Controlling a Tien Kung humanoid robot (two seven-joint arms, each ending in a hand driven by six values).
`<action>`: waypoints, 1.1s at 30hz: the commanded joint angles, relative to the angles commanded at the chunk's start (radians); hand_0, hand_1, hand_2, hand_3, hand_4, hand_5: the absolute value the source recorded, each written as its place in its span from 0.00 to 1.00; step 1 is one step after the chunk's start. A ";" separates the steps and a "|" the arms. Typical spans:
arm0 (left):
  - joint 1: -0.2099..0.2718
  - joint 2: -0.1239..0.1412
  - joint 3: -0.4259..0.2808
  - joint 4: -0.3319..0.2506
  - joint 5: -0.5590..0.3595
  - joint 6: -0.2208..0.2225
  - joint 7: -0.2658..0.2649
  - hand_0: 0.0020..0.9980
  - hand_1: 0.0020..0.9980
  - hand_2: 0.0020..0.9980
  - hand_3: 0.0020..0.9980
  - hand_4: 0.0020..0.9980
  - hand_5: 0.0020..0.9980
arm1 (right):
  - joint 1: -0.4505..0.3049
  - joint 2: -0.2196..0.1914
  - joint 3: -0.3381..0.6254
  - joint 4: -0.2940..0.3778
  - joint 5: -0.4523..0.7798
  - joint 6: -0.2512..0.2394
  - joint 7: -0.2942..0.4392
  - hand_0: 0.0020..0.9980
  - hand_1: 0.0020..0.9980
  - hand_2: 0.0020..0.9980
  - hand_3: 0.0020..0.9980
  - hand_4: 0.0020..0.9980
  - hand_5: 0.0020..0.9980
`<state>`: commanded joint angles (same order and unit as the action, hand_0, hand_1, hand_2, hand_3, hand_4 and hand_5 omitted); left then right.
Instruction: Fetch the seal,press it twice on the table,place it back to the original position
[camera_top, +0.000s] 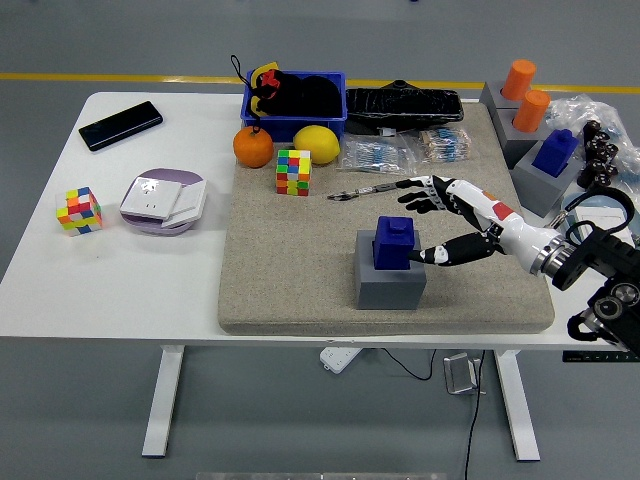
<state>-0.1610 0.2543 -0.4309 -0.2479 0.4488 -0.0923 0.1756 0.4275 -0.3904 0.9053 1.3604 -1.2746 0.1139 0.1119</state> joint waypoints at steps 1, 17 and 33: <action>0.000 0.000 0.000 0.000 0.000 0.000 0.000 0.75 0.70 0.68 0.75 0.68 0.30 | 0.001 0.001 -0.003 0.000 0.002 -0.001 0.001 0.77 0.73 0.73 0.84 0.93 0.00; 0.000 -0.003 0.002 0.000 0.000 0.000 0.000 0.75 0.70 0.69 0.75 0.68 0.30 | 0.031 0.017 -0.107 -0.064 0.162 -0.073 0.064 0.79 0.73 0.74 0.84 0.93 0.00; 0.002 -0.005 0.003 0.001 0.000 0.000 0.000 0.75 0.70 0.69 0.75 0.68 0.30 | 0.034 0.018 -0.151 -0.088 0.196 -0.116 0.089 0.70 0.63 0.66 0.79 0.87 0.00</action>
<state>-0.1588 0.2494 -0.4283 -0.2465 0.4487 -0.0926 0.1752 0.4619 -0.3721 0.7547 1.2719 -1.0791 -0.0017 0.2011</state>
